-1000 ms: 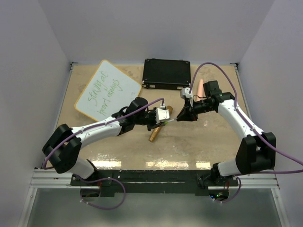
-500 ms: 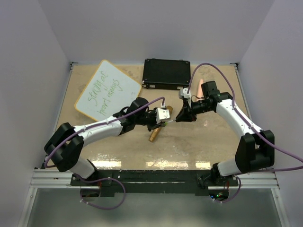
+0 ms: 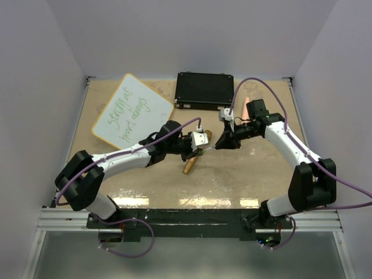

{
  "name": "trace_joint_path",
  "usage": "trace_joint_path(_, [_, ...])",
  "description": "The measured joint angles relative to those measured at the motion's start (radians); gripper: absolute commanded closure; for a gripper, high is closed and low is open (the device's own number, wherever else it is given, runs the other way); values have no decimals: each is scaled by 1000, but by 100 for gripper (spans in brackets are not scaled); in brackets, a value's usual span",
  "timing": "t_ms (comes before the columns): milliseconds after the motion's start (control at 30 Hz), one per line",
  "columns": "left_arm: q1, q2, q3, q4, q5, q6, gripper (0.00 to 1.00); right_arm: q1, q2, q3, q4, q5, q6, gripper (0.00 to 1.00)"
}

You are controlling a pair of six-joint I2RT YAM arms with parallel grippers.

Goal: Write a sentence on the whiteboard
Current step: Insert the whiteboard marker without the cap into the pen cap.

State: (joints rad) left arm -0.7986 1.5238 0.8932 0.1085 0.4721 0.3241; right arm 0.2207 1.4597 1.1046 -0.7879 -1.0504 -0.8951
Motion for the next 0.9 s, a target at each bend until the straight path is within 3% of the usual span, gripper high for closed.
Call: trace_joint_path(900, [24,-24,-27,84,27,-34,100,14,0,-3,41,3,6,100])
